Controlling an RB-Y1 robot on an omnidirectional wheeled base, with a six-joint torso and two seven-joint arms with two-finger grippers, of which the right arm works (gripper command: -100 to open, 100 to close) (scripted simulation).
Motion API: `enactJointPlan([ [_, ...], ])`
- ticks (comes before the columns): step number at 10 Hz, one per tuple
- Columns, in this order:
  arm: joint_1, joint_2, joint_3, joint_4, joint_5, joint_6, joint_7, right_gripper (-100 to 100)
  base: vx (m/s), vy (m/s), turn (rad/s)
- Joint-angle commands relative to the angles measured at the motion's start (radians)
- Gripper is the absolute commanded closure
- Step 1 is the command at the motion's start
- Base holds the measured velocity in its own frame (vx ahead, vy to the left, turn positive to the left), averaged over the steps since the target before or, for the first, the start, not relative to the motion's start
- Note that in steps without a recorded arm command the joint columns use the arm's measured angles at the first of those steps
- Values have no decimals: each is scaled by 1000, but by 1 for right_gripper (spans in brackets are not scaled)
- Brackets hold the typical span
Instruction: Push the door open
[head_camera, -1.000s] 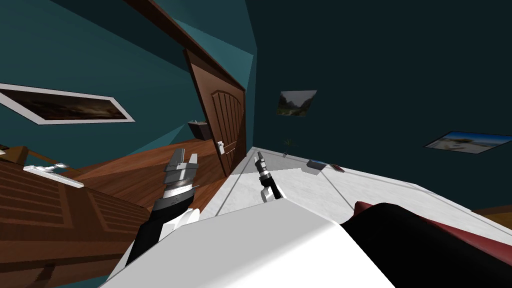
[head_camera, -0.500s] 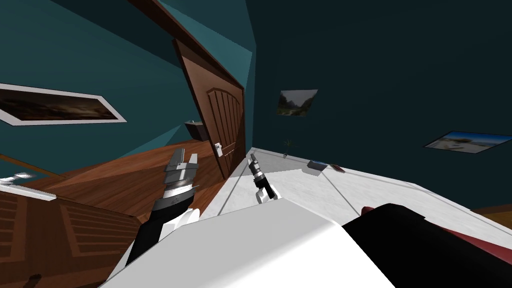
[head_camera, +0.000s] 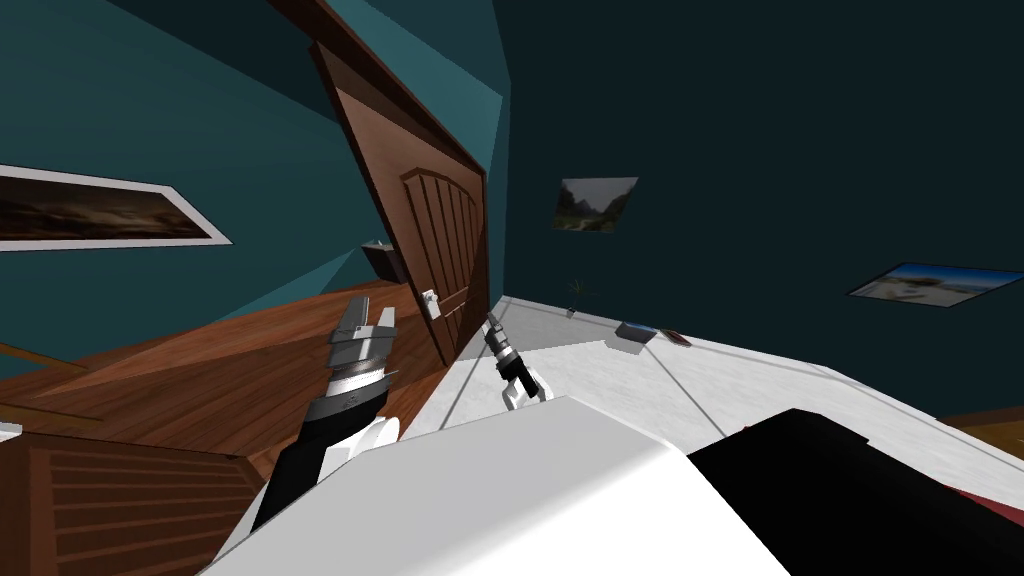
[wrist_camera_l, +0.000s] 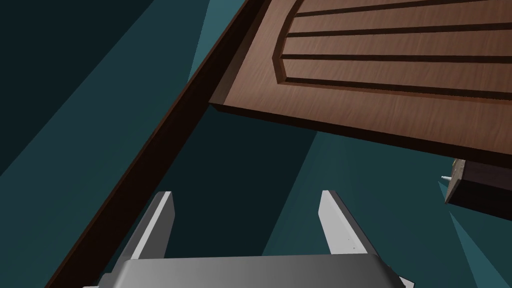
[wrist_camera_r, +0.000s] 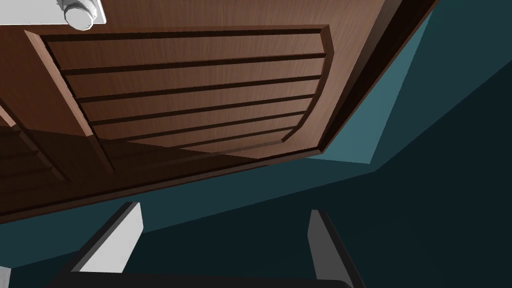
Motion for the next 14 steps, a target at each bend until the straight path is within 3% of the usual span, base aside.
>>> enactJointPlan([
  [1,-17,-2,28,26,-1,0,-7,-100,117,-2,-21],
  [2,-39,-2,58,55,-2,1,-14,-100,137,-1,-43],
  [4,-50,-2,74,69,-2,2,-18,-100,89,2,-14],
  [8,-113,0,163,155,-5,8,-39,-100,130,4,-33],
  [14,-183,5,264,251,-8,14,-63,-100,129,7,-26],
])
